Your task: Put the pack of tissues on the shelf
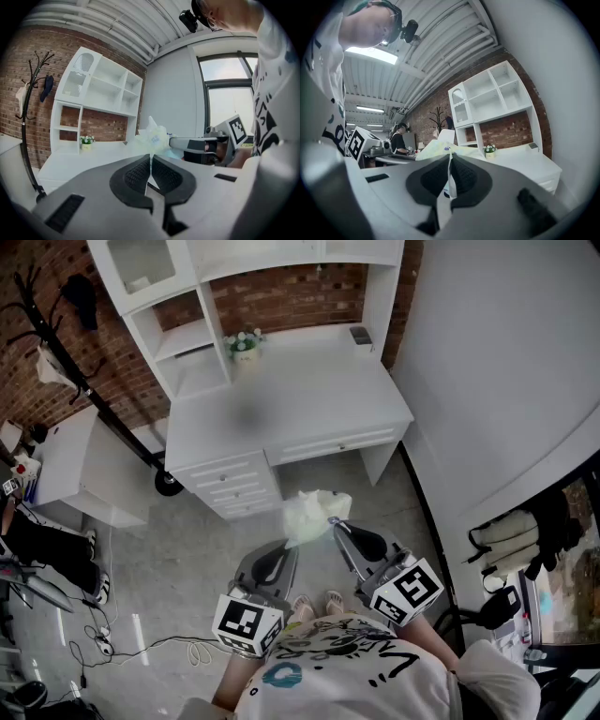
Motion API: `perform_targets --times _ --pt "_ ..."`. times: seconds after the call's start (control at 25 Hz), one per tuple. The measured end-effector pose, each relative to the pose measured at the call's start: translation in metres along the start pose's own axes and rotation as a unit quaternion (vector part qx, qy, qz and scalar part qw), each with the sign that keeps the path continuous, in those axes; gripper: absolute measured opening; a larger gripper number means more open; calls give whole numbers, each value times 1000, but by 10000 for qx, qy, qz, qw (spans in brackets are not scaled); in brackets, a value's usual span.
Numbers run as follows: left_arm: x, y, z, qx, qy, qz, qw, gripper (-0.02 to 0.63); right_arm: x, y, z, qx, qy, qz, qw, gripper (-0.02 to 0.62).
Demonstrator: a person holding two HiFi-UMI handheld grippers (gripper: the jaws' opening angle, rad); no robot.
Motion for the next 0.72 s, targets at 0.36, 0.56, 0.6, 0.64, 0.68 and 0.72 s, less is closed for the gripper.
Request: perform_targets --times 0.36,0.56,0.6,0.64,0.68,0.72 --pt "4 6 -4 -68 -101 -44 9999 17 5 -3 -4 -100 52 13 9999 28" --pt "-1 1 0 -36 -59 -19 10000 17 1 1 1 -37 11 45 10000 26" --pt "-3 0 0 -27 -59 -14 10000 17 0 3 1 -29 0 48 10000 26" --pt "-5 -1 0 -23 -61 -13 10000 17 -1 5 2 -24 -2 51 10000 26" --pt "-7 -2 0 -21 -65 -16 10000 17 -3 7 2 -19 11 60 10000 28" --pt "-10 -4 -1 -20 -70 -22 10000 17 -5 10 2 -12 39 78 10000 26"
Point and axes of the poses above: the fingertips, and each gripper's own axes: y forward along the fingers, x to its right, z out of its top, the point moved 4 cm from there along -y, backward along the fingers, and after that the axes turned 10 degrees about -x, right-handed, at the moved point
